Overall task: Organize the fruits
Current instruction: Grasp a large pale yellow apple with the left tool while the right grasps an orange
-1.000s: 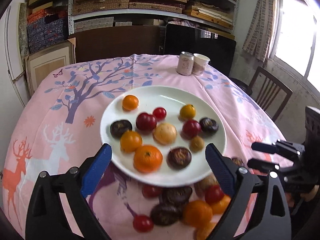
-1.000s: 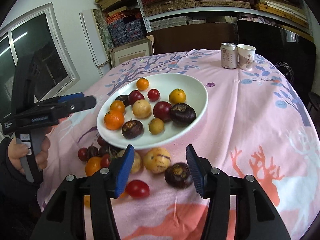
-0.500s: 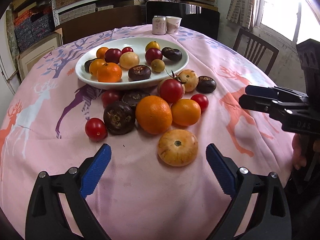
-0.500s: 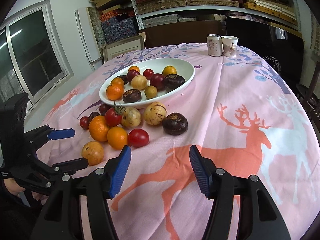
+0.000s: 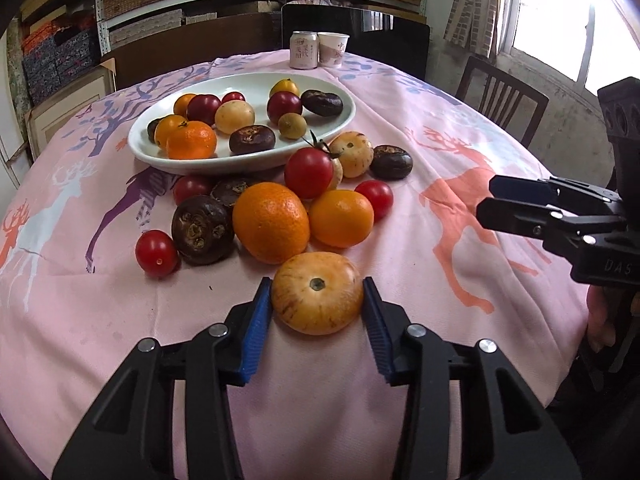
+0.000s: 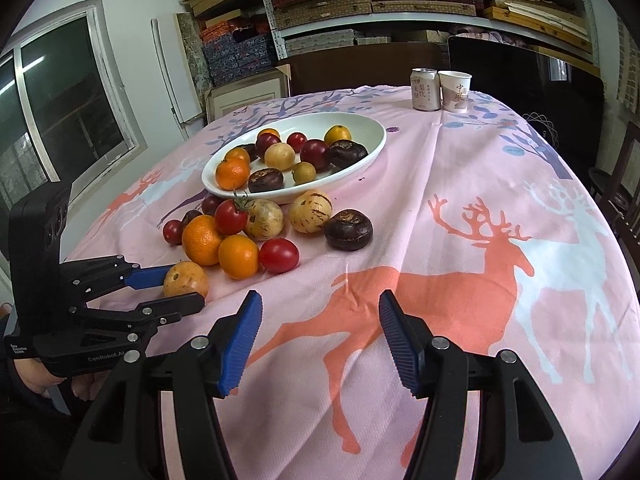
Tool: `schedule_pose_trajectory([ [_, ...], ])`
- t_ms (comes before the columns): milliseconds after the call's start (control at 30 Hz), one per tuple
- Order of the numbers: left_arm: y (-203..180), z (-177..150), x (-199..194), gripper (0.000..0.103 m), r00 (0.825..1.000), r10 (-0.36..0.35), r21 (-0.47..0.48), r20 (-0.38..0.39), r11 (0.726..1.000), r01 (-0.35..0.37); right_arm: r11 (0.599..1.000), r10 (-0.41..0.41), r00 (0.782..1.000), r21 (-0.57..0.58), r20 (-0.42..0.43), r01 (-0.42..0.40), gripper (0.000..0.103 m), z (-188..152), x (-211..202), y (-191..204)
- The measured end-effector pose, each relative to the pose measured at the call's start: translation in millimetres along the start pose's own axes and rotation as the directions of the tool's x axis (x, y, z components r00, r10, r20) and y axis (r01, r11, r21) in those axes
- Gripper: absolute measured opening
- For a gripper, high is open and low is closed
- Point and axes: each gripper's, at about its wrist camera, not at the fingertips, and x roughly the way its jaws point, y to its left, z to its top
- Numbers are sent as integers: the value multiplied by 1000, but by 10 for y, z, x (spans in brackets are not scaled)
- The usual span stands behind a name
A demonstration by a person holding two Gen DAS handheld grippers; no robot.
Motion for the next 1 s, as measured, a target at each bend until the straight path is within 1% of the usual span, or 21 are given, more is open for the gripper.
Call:
schedule_pose_trajectory([
  [167,157,-23,-183,43,999,13,-47,42,999,-11,998,32,999,-51,-13,-33,61,42,64,199],
  [333,340,-47,-304,43,998,29,-93,58,995,-23,985,94,995,-144,-35,-98,61,141,228,579],
  [367,368,-59,-311,43,998,30,-98,56,995,-25,983,96,995,-154,-36,-101,61,165,268,623],
  [400,392,-71,-312,43,998,30,-103,53,994,-24,982,96,995,-160,-39,-102,59,190,318,661],
  [467,436,-97,-313,43,999,26,-109,46,994,-21,982,101,993,-152,-56,-109,50,254,429,696],
  [533,466,-119,-308,43,999,22,-114,42,993,-17,982,98,993,-154,-59,-107,49,318,502,729],
  [600,492,-139,-302,43,999,18,-119,38,993,-13,978,87,994,-184,-65,-98,49,370,544,782],
  [667,520,-141,-299,43,999,11,-125,37,992,-6,970,51,996,-235,-72,-67,49,405,581,831],
  [767,527,-147,-302,44,999,3,-124,39,992,1,947,15,990,-316,-139,-58,49,434,705,877],
  [800,528,-147,-300,43,999,1,-123,40,992,4,935,11,985,-348,-170,-71,49,426,755,886],
  [867,534,-146,-292,44,999,-4,-124,39,992,8,910,14,986,-407,-168,-82,49,409,766,909],
  [1000,536,-143,-275,44,999,-12,-129,35,991,16,886,39,984,-449,-173,-114,49,405,828,916],
])
